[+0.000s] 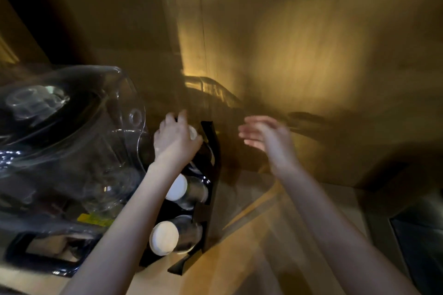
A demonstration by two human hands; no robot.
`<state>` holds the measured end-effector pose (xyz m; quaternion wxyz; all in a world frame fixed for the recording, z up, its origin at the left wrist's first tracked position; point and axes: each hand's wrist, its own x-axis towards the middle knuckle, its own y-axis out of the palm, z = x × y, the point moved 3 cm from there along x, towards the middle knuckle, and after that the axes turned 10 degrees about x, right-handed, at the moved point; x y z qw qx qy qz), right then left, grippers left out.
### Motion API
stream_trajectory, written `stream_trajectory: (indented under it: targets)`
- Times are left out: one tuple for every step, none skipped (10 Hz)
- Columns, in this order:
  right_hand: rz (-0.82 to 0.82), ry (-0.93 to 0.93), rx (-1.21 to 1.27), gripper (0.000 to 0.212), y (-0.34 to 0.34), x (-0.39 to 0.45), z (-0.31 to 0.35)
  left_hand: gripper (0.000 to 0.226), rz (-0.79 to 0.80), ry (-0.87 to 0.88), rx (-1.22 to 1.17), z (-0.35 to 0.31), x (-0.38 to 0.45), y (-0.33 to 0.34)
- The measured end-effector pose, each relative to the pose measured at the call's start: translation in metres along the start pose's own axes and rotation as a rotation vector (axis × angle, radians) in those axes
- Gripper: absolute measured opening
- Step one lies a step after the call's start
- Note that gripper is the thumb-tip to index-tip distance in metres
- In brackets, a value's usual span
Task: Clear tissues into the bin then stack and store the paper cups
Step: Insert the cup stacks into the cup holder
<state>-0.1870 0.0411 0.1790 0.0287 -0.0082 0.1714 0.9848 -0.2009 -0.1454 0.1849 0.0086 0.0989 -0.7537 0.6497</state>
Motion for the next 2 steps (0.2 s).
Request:
stream_trajectory:
  targets:
    - [-0.098, -0.246, 0.171, 0.024, -0.015, -0.025, 0.071, 0.039, -0.124, 0.096, -0.083, -0.021, -0.002, -0.032]
    - [-0.051, -0.508, 0.478, 0.018, -0.033, -0.071, 0.15, 0.026, -0.152, 0.175, -0.227, -0.051, -0.001, -0.068]
